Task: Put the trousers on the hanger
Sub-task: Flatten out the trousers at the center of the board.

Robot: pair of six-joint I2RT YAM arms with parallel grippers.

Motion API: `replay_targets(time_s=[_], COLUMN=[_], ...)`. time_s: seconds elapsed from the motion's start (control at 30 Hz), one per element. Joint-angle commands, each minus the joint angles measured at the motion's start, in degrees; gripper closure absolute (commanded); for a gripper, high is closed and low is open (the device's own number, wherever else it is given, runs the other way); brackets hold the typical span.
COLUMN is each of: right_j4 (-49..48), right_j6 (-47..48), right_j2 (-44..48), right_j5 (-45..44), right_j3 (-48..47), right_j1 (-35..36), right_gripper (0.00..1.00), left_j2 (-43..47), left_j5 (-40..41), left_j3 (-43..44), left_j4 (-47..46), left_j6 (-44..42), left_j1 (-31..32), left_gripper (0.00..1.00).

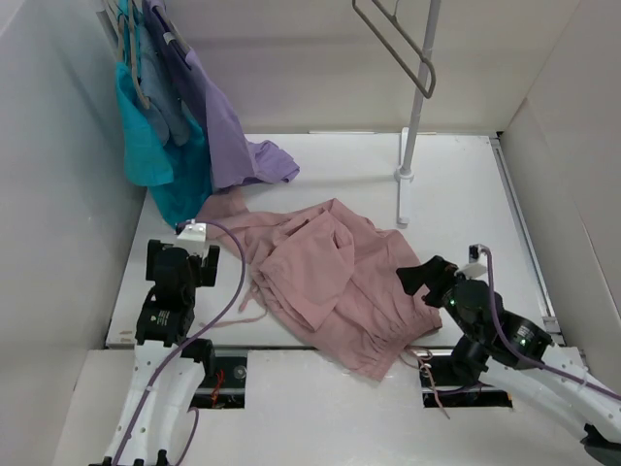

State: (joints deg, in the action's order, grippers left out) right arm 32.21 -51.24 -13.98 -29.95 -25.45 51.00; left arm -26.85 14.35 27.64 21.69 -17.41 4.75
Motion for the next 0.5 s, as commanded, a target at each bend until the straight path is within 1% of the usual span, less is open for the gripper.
replay_targets(time_s=[0.0, 0.03, 0.07, 0.1, 0.13, 0.17, 0.2, 0.23, 0.27, 0.3, 0.33, 0.37, 0.4, 0.43, 0.47], right_j4=[3.0, 7.0, 10.2, 14.0, 21.7, 24.3, 26.1, 27.4, 28.0, 28.0, 26.4, 24.5, 19.6, 16.9, 14.1], right_j6=[-6.2, -8.2, -13.7, -16.8, -19.9, -22.3, -23.3, -23.3, -23.3, -23.3, -20.7, -18.7, -17.3, -15.7, -15.6], right_j2=[-5.9, -8.5, -15.1, -19.2, -23.4, -27.7, -36.1, -40.0, -43.7, -50.5, -53.5, -56.1, -58.2, -60.9, -61.5], right_j5=[-3.3, -4.6, -5.5, -6.6, -8.5, -8.5, -9.2, -9.2, -7.7, -6.7, -5.3, -1.8, 0.1, 2.2, 5.7], right_j3=[-4.3, -6.7, -8.5, -10.4, -12.5, -16.6, -18.6, -20.3, -23.3, -24.4, -25.3, -25.3, -25.3, -24.5, -23.3], right_j1=[0.0, 0.0, 0.0, 0.0, 0.0, 0.0, 0.0, 0.0, 0.0, 0.0, 0.0, 0.0, -0.6, -1.6, -2.2], right_gripper=[0.0, 0.0, 0.0, 0.0, 0.0, 0.0, 0.0, 0.0, 0.0, 0.0, 0.0, 0.0, 0.0, 0.0, 0.0], left_j2=[0.5, 0.5, 0.5, 0.5, 0.5, -0.3, -1.2, -4.4, -6.9, -9.7, -14.7, -16.6, -17.8, -17.8, -17.8], left_j5=[1.8, 0.0, -2.5, -6.0, -14.8, -18.4, -21.0, -23.3, -23.3, -22.4, -19.6, -18.7, -18.7, -18.7, -21.2], left_j3=[0.9, 2.0, 2.5, 3.6, 6.4, 8.0, 9.6, 11.1, 13.7, 15.0, 15.9, 16.9, 18.3, 18.3, 18.9], left_j4=[-2.7, -2.7, -2.0, 2.1, 4.4, 6.2, 8.9, 10.0, 11.3, 12.7, 14.9, 15.9, 16.6, 17.2, 18.0], left_j6=[1.5, 0.7, -5.7, -10.6, -15.3, -18.2, -21.4, -22.7, -24.2, -25.6, -27.0, -27.5, -28.1, -28.9, -30.4], left_j1=[-0.2, -0.2, -0.2, -0.2, -0.2, -0.2, -0.2, -0.2, 0.4, 0.4, 1.2, 1.9, 1.9, 2.4, 3.0], left_gripper=[0.0, 0.0, 0.0, 0.0, 0.0, 0.0, 0.0, 0.0, 0.0, 0.0, 0.0, 0.0, 0.0, 0.0, 0.0])
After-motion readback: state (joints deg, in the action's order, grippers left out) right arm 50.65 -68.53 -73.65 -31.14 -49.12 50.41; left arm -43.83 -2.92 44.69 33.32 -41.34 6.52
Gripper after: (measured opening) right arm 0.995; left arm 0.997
